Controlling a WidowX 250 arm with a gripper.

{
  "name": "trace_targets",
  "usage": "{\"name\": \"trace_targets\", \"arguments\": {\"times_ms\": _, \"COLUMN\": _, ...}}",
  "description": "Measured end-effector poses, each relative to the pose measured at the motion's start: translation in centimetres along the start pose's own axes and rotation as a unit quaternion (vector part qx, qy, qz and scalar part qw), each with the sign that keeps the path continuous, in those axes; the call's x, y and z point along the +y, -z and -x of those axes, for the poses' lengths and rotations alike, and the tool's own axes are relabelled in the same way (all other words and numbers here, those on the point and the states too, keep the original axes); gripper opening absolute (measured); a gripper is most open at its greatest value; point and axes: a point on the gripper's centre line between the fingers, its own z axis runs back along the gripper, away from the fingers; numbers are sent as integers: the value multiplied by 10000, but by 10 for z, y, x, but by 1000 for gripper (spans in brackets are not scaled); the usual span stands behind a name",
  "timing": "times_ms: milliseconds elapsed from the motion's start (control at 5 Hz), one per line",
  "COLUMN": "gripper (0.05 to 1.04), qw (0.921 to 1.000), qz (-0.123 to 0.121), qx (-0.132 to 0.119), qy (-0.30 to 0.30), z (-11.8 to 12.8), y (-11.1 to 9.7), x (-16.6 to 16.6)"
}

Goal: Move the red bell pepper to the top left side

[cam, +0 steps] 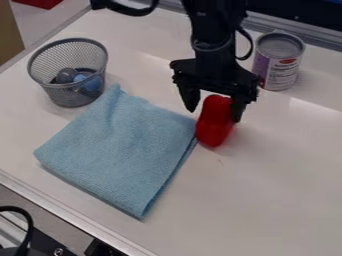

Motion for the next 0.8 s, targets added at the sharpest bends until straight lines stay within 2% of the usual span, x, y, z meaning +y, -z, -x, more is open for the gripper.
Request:
{"name": "trace_targets", "arguments": {"times_ms": 200, "gripper": 998, "qw": 10000, "qz": -61, "qx": -49, "qy": 5, "z": -2, "y": 4, "x": -2}}
{"name": "trace_targets", "arguments": {"times_ms": 400, "gripper": 952, "qw": 9999, "qz": -109, "qx": -47, "qy": 19, "z": -2, "y": 9, "x": -1}}
{"name": "trace_targets", "arguments": {"times_ms": 600, "gripper": 828, "qw": 9996, "qz": 94, "qx": -47, "qy": -256, "z": -6, "y": 6, "x": -1}}
{"name": "trace_targets", "arguments": {"times_ms": 800, "gripper": 828, "qw": 9975, "qz": 241, "qx": -23, "qy": -666, "z": -18, "y": 4, "x": 2}}
